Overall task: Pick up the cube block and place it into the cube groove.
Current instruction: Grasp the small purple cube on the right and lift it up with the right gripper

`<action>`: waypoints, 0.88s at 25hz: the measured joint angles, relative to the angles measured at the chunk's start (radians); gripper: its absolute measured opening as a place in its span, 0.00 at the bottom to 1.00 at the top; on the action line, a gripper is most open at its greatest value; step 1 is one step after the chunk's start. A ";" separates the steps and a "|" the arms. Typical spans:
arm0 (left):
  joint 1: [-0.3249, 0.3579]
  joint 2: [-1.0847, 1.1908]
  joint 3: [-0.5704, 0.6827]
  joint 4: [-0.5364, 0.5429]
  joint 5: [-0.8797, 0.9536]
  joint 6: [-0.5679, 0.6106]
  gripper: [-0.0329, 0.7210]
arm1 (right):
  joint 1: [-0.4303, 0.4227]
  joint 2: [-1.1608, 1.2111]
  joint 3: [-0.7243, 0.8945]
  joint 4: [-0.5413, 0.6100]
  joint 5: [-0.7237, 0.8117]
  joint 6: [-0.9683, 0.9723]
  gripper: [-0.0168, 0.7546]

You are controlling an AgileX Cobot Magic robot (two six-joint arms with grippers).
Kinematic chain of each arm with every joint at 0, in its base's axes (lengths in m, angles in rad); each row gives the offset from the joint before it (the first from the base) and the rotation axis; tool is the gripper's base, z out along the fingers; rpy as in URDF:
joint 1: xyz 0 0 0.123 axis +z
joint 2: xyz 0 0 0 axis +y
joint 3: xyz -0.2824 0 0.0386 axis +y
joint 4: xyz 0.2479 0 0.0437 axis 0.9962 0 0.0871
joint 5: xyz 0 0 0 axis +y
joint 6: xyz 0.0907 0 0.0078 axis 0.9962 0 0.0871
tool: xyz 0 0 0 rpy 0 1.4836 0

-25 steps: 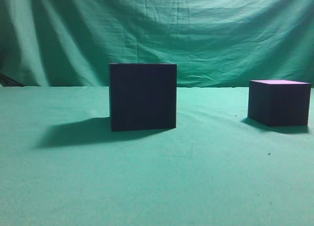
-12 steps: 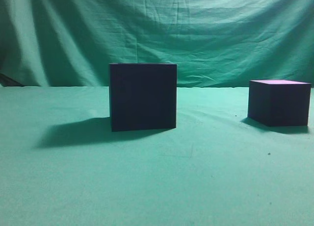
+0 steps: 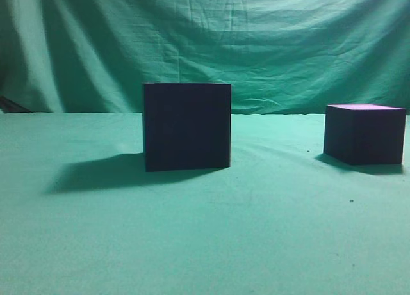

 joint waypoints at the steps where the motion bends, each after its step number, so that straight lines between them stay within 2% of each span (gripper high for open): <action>1: 0.000 0.000 0.000 0.000 0.000 0.000 0.04 | 0.000 0.000 0.000 0.022 -0.077 0.000 0.08; 4: 0.000 0.000 0.000 0.000 0.000 0.000 0.04 | 0.000 0.000 0.000 0.049 -0.303 0.012 0.08; 6: 0.000 0.000 0.000 0.000 0.000 0.000 0.04 | 0.000 0.000 -0.003 0.053 -0.349 0.031 0.08; 10: 0.000 0.000 0.000 0.000 0.000 0.000 0.04 | 0.000 0.074 -0.117 0.059 -0.171 0.037 0.08; 13: 0.000 0.000 0.000 0.000 0.000 0.000 0.04 | 0.000 0.227 -0.252 0.064 0.017 0.035 0.08; 17: 0.000 0.000 0.000 0.000 0.000 0.000 0.04 | 0.000 0.420 -0.379 0.117 0.220 0.035 0.08; 19: 0.000 0.000 0.000 0.000 0.000 0.000 0.04 | 0.000 0.499 -0.403 0.149 0.269 0.026 0.08; 21: 0.000 0.000 0.000 0.000 0.000 0.000 0.04 | 0.000 0.564 -0.431 0.198 0.317 -0.071 0.08; 22: 0.000 0.000 0.000 0.000 0.000 0.000 0.04 | 0.000 0.601 -0.456 0.239 0.348 -0.140 0.02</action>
